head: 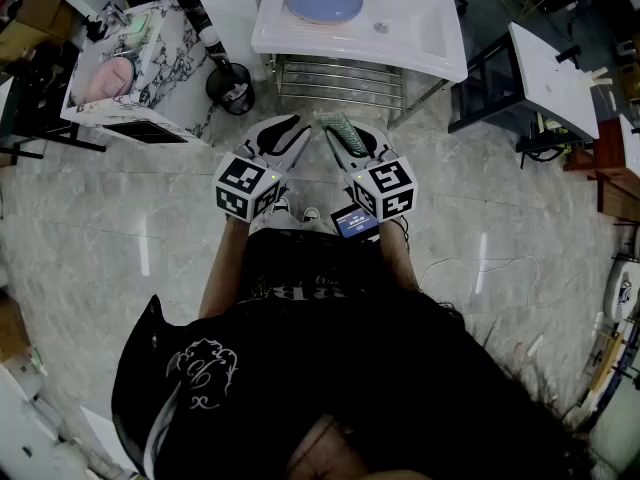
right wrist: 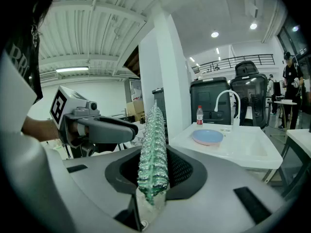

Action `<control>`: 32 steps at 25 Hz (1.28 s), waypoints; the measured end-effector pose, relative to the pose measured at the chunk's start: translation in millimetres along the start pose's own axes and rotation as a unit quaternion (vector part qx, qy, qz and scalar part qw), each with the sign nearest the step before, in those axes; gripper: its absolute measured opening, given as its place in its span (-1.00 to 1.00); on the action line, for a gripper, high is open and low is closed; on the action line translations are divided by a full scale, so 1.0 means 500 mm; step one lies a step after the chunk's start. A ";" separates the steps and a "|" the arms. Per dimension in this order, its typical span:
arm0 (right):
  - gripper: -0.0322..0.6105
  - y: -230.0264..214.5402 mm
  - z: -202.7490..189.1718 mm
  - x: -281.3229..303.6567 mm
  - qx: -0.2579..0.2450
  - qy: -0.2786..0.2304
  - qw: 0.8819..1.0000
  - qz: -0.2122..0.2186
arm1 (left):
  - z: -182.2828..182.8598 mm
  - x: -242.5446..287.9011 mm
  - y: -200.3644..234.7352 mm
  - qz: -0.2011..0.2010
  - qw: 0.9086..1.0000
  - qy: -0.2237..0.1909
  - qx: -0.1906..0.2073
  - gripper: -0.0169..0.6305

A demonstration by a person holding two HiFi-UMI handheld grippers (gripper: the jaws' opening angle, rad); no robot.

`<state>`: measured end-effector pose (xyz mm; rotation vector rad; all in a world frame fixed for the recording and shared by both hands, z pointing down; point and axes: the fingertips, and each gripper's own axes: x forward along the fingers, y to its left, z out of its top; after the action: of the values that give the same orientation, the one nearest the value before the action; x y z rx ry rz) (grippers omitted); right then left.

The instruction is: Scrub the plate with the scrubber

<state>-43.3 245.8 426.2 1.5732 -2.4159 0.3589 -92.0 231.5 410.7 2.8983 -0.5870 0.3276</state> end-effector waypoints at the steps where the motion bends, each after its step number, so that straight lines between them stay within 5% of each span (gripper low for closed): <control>1: -0.61 0.000 -0.001 0.000 -0.001 0.000 1.000 0.000 | -0.001 0.000 0.002 0.002 1.000 0.000 -0.002 -0.61; 22: -0.61 -0.051 -0.009 0.021 0.020 -0.007 1.000 0.006 | -0.016 0.036 0.023 0.018 1.000 0.022 0.001 -0.61; 32: -0.62 -0.134 0.017 0.127 0.024 0.004 1.000 0.004 | -0.001 0.115 0.150 0.017 0.999 0.030 -0.001 -0.61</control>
<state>-7.2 162.2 444.0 1.5802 -2.4246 0.4280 -70.3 142.4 434.5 2.8679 -0.6279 0.4184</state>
